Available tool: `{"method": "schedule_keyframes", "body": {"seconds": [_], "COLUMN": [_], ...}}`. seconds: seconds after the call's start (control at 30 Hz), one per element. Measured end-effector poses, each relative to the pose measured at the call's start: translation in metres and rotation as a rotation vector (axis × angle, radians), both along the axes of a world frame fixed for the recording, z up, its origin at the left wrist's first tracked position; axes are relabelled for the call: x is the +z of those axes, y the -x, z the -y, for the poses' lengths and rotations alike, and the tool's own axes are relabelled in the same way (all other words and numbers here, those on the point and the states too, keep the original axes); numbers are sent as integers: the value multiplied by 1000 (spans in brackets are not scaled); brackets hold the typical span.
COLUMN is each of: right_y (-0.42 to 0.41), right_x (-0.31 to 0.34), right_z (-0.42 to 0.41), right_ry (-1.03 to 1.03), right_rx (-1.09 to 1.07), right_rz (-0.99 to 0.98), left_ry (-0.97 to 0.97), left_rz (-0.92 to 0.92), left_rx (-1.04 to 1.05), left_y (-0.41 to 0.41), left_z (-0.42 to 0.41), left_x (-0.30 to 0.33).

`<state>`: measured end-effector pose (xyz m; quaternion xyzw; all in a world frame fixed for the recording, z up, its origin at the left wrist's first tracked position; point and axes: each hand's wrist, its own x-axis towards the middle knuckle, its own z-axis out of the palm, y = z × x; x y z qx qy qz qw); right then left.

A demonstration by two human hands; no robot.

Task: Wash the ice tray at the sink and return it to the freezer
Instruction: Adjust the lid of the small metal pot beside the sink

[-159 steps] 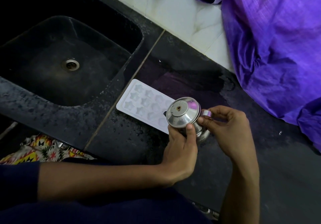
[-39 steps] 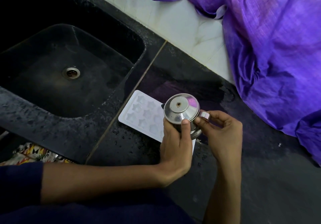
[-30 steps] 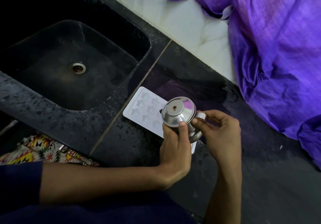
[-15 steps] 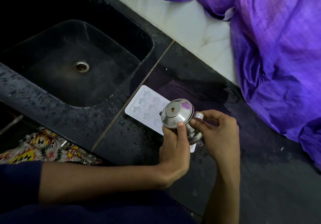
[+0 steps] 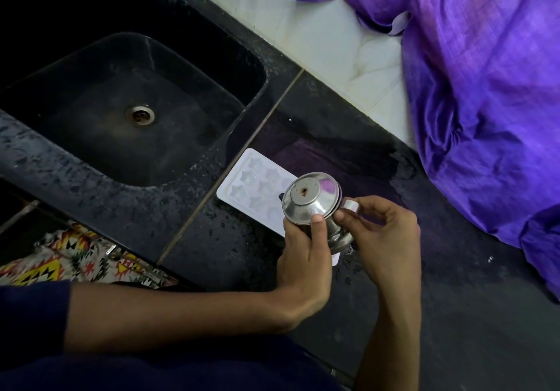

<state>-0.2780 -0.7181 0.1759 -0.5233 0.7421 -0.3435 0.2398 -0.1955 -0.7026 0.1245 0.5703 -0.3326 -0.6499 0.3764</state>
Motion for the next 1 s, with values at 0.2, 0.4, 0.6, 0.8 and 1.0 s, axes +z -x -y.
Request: {"method": "schedule_keyframes", "body": {"seconds": [0.2,0.4,0.6,0.8,1.0], "right_y": [0,-5,-8,-11,-12], "right_x": [2,5,5,3,1], "right_z": [0,5,17,39,59], "right_ry": [14,48,41,22,3], "right_rx": [7,18,19,27,69], "right_rz": [54,84,105,96,29], "left_ry": [126,206,195,148,75], "left_rz": [-11,-1,-28,-52,-93], "left_rx": [38,92,133,181,210], "left_y": [1,2,0,1,2], "left_z": [-1,4,18,38,56], "left_x": [0,-2,-2,-3,-4]}}
